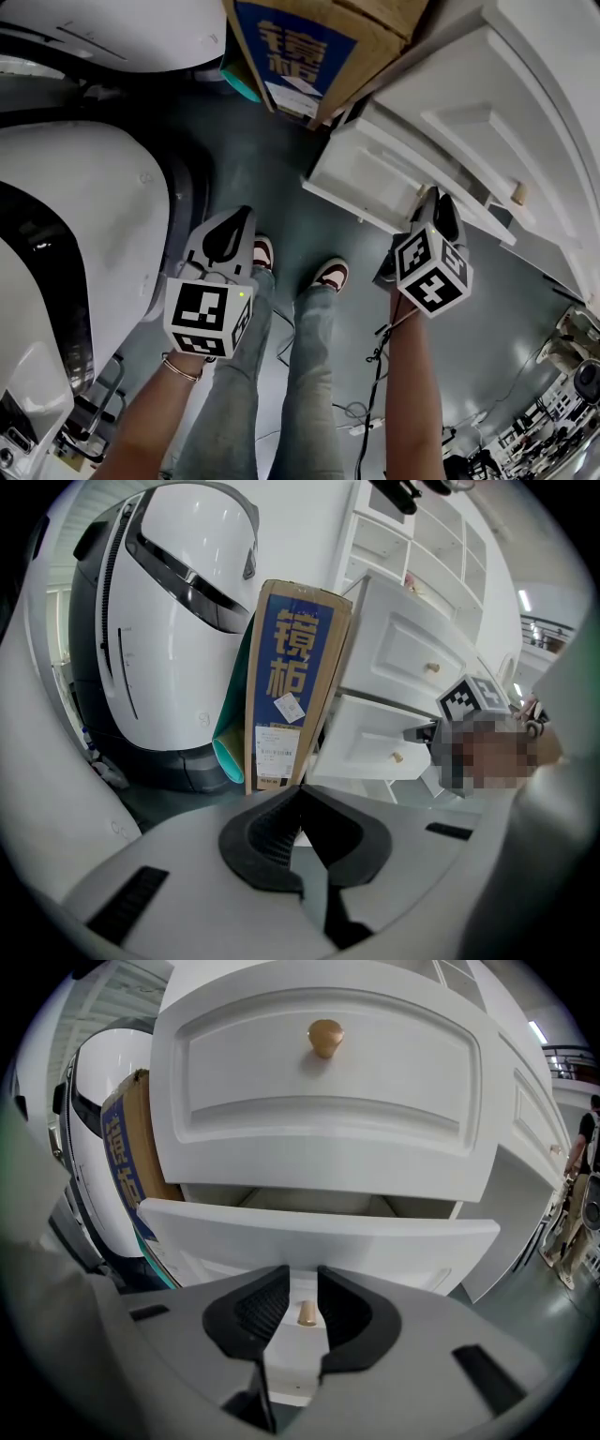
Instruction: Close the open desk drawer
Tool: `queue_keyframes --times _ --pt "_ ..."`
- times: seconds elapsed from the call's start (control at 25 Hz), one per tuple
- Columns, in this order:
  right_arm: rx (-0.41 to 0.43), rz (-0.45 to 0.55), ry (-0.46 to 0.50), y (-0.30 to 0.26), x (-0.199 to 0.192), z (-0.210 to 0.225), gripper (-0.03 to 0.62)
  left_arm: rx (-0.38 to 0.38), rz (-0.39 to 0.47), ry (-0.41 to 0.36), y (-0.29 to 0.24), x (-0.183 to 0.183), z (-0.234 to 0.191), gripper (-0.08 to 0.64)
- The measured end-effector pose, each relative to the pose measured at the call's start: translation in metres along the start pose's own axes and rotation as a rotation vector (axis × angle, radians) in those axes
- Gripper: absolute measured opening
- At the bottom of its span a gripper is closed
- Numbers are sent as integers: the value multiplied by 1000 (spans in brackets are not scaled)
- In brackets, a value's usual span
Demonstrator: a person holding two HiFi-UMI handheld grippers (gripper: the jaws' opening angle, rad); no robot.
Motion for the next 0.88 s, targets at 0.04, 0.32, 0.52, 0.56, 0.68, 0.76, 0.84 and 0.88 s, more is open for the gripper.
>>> queue_keyframes --times 0.04,0.32,0.52,0.56,0.68,0.76,0.84,0.88 --pt "0 2 1 -2 1 0 104 0 1 0 0 0 0 12" --pt "-11 13 30 -7 6 1 101 -3 1 2 0 -1 4 12" --pt "-21 16 45 -14 10 2 97 -2 1 8 0 -3 6 12" --pt "-24 17 49 -15 11 3 97 -2 1 9 1 -3 6 12" --pt "-27 19 51 -19 13 3 97 2 0 9 1 -4 5 11" --pt "-28 19 51 -22 14 2 97 6 -1 9 2 -5 3 12" --pt "-33 18 55 -24 15 2 97 10 -2 14 2 -7 2 12" --pt "-36 17 58 -24 16 3 97 11 -3 17 3 -8 2 12"
Point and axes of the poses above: the fingertips, and each gripper's own axes: y backward along the fingers, z to its right, x out of its top, the point moved 1 cm from there along y, backward along the fingers, and after that the axes turned 2 degrees about -y, right-handed, at the moved point
